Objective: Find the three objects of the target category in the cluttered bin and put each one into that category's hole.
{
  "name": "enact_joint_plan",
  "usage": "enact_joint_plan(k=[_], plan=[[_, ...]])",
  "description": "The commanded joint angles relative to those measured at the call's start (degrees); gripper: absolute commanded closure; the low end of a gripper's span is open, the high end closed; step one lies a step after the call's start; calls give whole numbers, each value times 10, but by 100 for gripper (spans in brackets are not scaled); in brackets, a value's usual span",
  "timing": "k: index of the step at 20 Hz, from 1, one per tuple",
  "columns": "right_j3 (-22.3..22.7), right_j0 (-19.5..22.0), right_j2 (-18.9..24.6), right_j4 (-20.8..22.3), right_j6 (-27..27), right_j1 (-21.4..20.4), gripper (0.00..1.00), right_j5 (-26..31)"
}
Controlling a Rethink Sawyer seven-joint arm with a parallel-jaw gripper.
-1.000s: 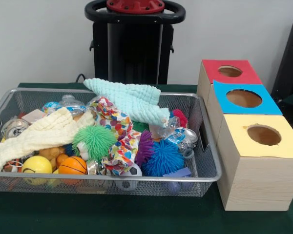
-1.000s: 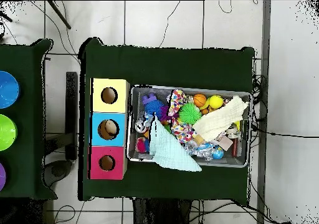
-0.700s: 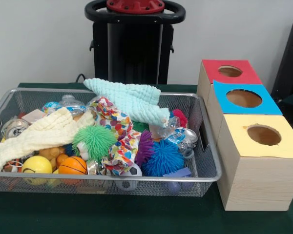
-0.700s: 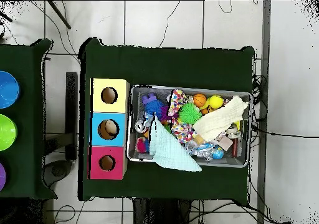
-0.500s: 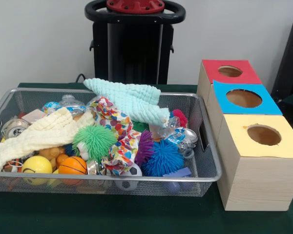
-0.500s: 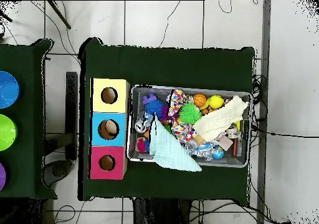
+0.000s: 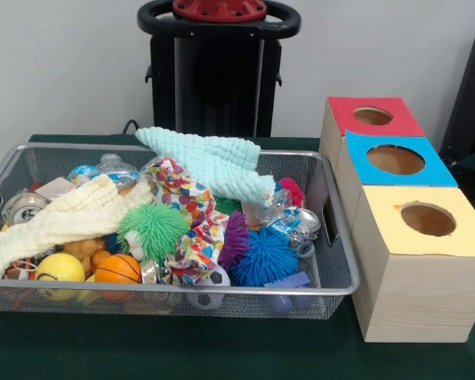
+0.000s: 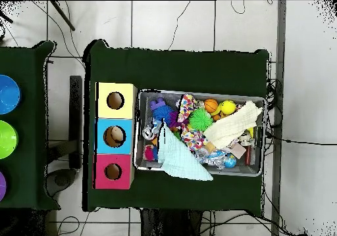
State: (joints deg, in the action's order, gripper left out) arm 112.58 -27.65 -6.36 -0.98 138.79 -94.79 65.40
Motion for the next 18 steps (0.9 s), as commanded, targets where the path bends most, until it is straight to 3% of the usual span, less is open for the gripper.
enact_joint_plan(k=[1,6,10,15,18], plan=[[204,78,-63,-19,-149,49,0,-171],[258,131,-37,-29,-214,62,0,-270],[294,165,-13,-40,-235,74,0,-333],[341,216,36,-66,-270,92,0,-418],[378,264,93,-91,-295,104,0,-480]])
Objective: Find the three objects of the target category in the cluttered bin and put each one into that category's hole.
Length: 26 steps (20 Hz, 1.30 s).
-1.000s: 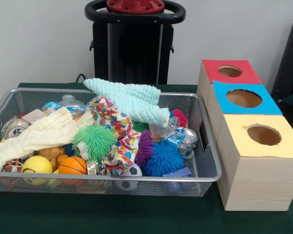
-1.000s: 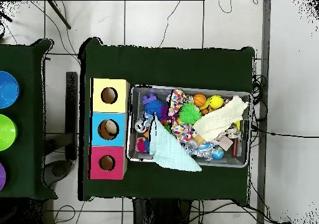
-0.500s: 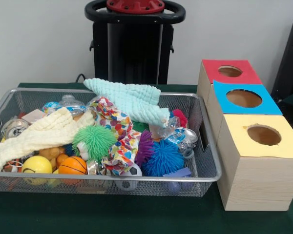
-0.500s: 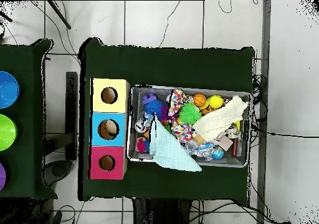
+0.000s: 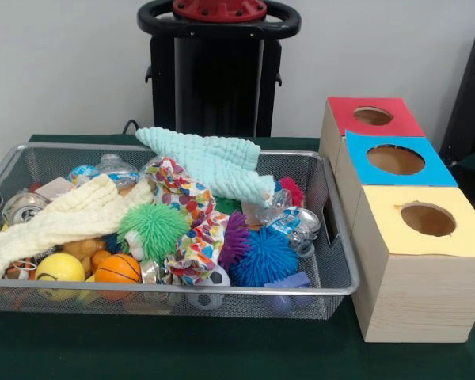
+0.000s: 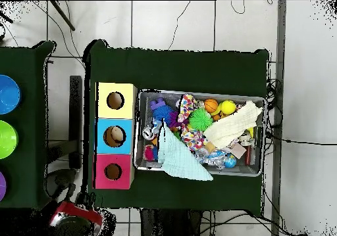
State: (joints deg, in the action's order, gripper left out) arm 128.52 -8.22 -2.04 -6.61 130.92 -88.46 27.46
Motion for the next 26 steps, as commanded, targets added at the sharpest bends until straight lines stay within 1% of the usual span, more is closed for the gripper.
enact_joint_plan(k=[1,2,4,5,6,7,9,10,14,16,19,23,26], plan=[[232,90,77,-42,-221,44,0,-122],[245,111,107,-53,-227,49,0,-145],[268,165,186,-51,-205,66,0,-188],[271,191,220,-18,-169,81,0,-207],[269,208,238,13,-141,95,0,-221],[263,220,248,46,-113,109,0,-228],[254,231,254,85,-87,138,0,-248],[246,233,251,105,-77,152,0,-254],[211,219,207,165,-57,214,0,-278],[189,204,176,198,-45,247,0,-290],[160,185,132,240,-31,309,0,-332],[126,167,93,280,-16,370,0,-379],[110,161,78,290,-8,393,0,-392]])
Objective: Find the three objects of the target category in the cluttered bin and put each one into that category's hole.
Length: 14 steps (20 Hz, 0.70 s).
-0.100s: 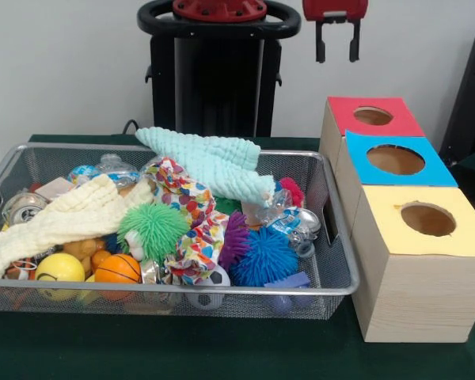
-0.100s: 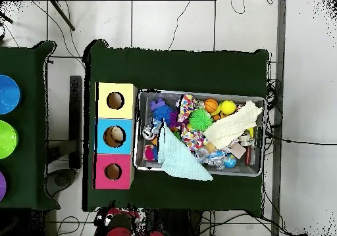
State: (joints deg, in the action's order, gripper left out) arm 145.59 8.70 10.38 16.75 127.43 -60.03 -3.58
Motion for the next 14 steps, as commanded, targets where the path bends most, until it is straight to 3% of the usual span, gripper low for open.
enact_joint_plan(k=[1,5,9,14], plan=[[-66,-10,-51,58,29,115,0,-86],[-90,4,-60,65,30,138,0,-83],[-105,82,13,72,-5,115,0,14],[-100,142,93,65,-46,57,0,99]])
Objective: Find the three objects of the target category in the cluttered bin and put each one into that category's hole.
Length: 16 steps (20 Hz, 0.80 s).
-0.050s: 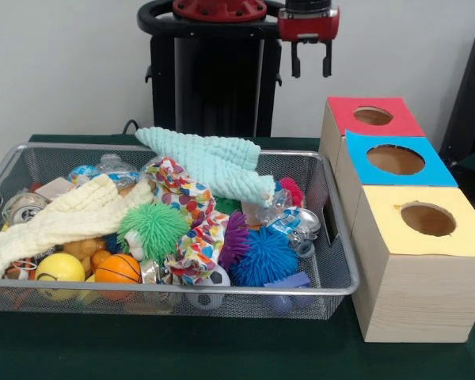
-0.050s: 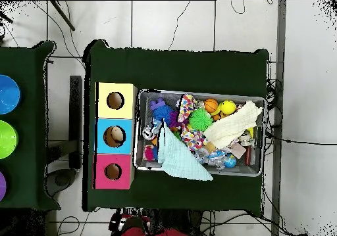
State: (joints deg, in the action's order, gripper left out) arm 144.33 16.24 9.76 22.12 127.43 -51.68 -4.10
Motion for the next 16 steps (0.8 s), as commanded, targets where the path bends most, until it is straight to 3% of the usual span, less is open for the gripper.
enact_joint_plan(k=[1,5,9,11,13,16], plan=[[-85,71,108,8,-52,-42,0,117],[-63,136,202,-40,-85,-82,0,204],[-67,161,231,-13,-76,-89,0,190],[-82,159,221,-17,-62,-71,0,216],[-136,132,178,30,-48,-35,0,199],[-214,112,149,61,-46,21,0,201]])
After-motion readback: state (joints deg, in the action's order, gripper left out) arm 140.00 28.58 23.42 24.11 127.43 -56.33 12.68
